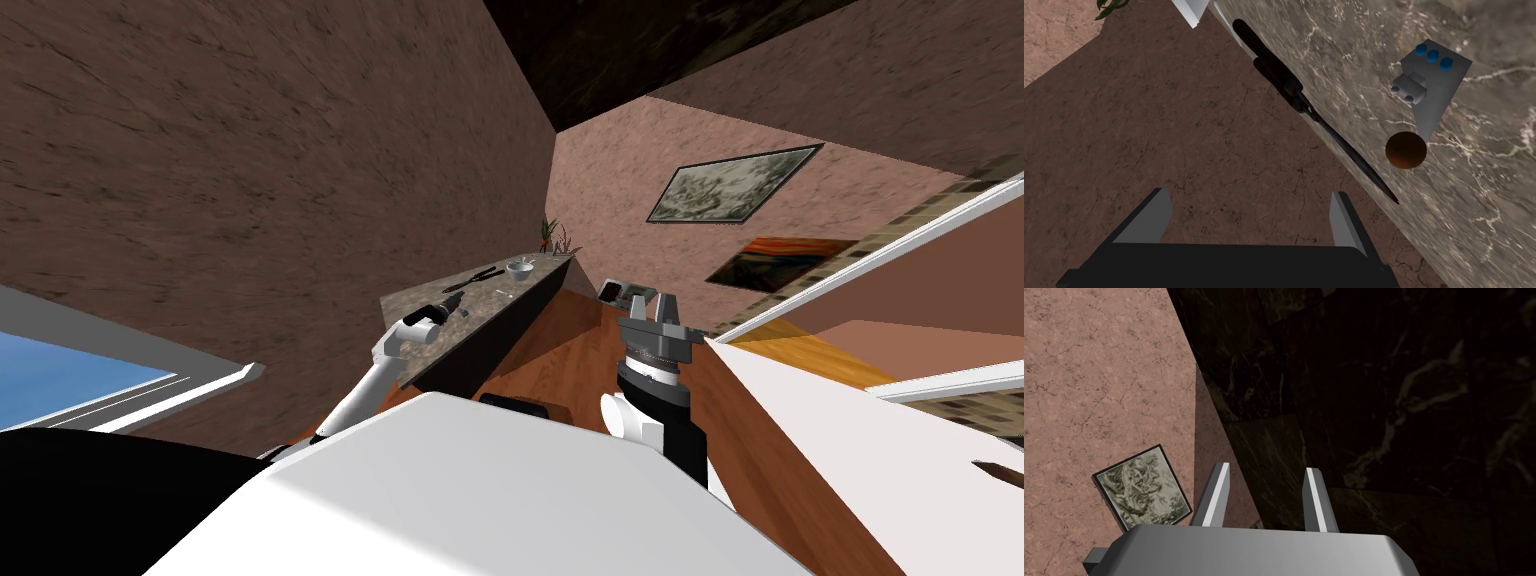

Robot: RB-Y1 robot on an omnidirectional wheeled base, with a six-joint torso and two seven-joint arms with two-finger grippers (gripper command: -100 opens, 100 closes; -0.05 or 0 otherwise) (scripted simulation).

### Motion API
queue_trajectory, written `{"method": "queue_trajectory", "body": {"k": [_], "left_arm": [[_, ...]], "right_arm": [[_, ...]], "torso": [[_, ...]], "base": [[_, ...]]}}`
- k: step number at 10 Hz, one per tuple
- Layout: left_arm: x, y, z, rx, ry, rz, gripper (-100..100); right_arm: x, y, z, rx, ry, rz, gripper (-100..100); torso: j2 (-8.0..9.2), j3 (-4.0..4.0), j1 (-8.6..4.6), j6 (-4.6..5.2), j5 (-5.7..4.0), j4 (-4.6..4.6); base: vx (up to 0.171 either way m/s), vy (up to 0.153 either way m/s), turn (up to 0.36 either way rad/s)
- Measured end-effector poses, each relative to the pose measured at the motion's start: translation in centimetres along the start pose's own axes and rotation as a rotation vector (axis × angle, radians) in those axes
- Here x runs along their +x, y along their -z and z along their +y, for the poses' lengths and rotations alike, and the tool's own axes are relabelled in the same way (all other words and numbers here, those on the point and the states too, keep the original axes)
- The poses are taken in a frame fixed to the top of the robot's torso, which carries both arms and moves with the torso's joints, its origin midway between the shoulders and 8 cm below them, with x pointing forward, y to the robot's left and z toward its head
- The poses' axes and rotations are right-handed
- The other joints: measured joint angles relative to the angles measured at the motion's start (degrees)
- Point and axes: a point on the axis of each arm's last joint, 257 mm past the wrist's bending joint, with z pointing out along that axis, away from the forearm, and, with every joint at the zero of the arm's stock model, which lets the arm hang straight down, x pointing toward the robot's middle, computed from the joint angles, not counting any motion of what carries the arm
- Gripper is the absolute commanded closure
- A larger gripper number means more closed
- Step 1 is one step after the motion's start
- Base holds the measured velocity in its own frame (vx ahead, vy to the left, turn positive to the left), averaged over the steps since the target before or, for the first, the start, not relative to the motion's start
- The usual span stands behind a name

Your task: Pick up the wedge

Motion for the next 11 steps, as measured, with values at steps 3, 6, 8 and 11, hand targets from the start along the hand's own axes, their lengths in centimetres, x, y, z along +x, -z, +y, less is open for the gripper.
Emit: {"method": "queue_trajectory", "body": {"k": [3,6,8,11], "left_arm": [[0.1,-0.8,2.6,-0.09,-0.007,0.042,-100],[0.3,-1.0,5.0,-0.169,-0.011,0.08,-100],[0.4,-1.0,6.4,-0.219,-0.012,0.105,-100],[0.4,-1.0,8.9,-0.31,-0.015,0.15,-100]], "right_arm": [[0.0,0.0,0.0,0.0,0.0,0.0,0],[0.0,0.0,0.0,0.0,0.0,0.0,0],[0.0,0.0,0.0,0.0,0.0,0.0,0],[0.0,0.0,0.0,0.0,0.0,0.0,0]], "torso": [[-0.02,-0.01,-0.01,-0.03,0.0,-0.01],[-0.01,-0.01,0.0,-0.03,0.0,0.0],[-0.01,-0.01,-0.01,-0.01,0.0,0.0],[-0.06,-0.04,0.0,-0.04,0.0,-0.02]], "base": [[0.013,-0.009,-0.05],[0.013,-0.006,-0.054],[0.018,-0.007,-0.081],[0.024,-0.005,-0.041]]}}
